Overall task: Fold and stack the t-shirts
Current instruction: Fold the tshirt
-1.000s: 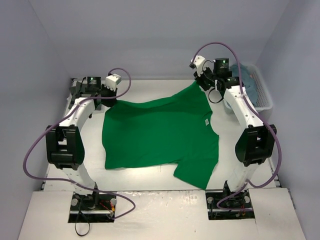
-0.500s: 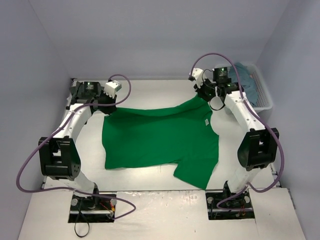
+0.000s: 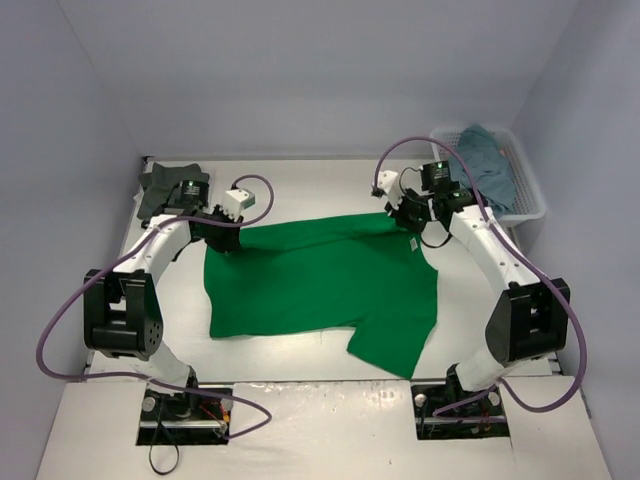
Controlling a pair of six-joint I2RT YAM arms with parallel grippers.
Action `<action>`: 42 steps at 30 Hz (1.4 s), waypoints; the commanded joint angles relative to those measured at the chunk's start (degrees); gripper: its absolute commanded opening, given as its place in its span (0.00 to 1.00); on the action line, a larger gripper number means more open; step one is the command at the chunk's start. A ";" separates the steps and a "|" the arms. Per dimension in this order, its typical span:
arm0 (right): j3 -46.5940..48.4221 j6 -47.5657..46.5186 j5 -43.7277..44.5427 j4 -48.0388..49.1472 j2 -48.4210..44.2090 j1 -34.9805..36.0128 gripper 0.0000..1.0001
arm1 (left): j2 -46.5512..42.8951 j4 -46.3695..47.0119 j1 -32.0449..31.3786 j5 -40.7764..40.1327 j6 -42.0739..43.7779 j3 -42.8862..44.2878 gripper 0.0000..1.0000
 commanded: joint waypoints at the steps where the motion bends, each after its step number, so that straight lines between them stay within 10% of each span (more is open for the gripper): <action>1: -1.91 -1.32 1.70 -0.16 -3.40 0.97 0.00 | -1.00 0.04 0.01 0.40 1.61 1.52 0.00; 27: -17.12 -6.06 11.19 -0.87 -7.89 2.73 0.01 | -2.32 -1.36 -0.43 -11.10 8.20 -5.86 0.00; 32: -18.26 -6.15 12.68 -1.04 -5.52 2.73 0.19 | -0.30 -0.31 -0.43 -13.04 7.94 -6.22 0.00; 42: -17.22 -7.21 13.05 -1.04 -4.29 1.15 0.22 | 1.64 0.92 -1.04 -14.45 8.38 -7.71 0.00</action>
